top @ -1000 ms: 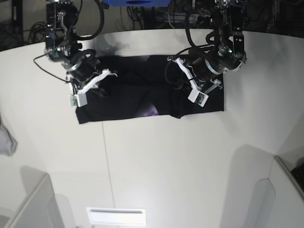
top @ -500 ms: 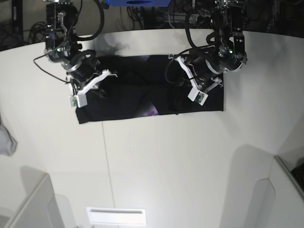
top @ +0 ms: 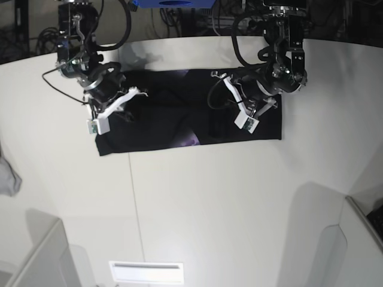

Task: Fold the T-shirt properly
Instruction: 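Lay the folded end down, open the left gripper and lift it, then grasp the strip's folded end with the left gripper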

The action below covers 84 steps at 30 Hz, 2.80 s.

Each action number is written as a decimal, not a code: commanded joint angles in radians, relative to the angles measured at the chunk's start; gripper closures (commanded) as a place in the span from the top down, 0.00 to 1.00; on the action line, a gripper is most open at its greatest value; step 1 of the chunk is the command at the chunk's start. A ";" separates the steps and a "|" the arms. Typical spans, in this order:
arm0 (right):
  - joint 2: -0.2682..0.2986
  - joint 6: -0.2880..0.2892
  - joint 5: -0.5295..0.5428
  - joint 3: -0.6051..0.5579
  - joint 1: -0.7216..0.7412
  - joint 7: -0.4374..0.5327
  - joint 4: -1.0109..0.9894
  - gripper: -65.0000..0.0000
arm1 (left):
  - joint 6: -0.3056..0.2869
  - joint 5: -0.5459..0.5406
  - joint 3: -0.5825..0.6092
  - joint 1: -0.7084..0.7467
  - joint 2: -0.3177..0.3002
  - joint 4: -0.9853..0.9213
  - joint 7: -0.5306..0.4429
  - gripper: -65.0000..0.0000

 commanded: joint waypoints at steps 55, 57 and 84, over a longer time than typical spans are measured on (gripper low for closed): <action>-0.018 0.096 0.141 0.471 0.276 -0.387 -0.305 0.69 | -0.220 -0.009 -0.747 0.281 -0.089 0.004 -0.386 0.00; -0.006 0.097 0.139 0.471 0.283 -0.387 -0.336 0.69 | -0.220 -0.009 -0.746 0.278 -0.089 -0.021 -0.387 0.00; 0.020 0.174 0.141 0.273 0.230 -0.440 -0.405 0.69 | -0.097 0.142 -0.426 0.121 -0.087 -0.061 -0.387 0.00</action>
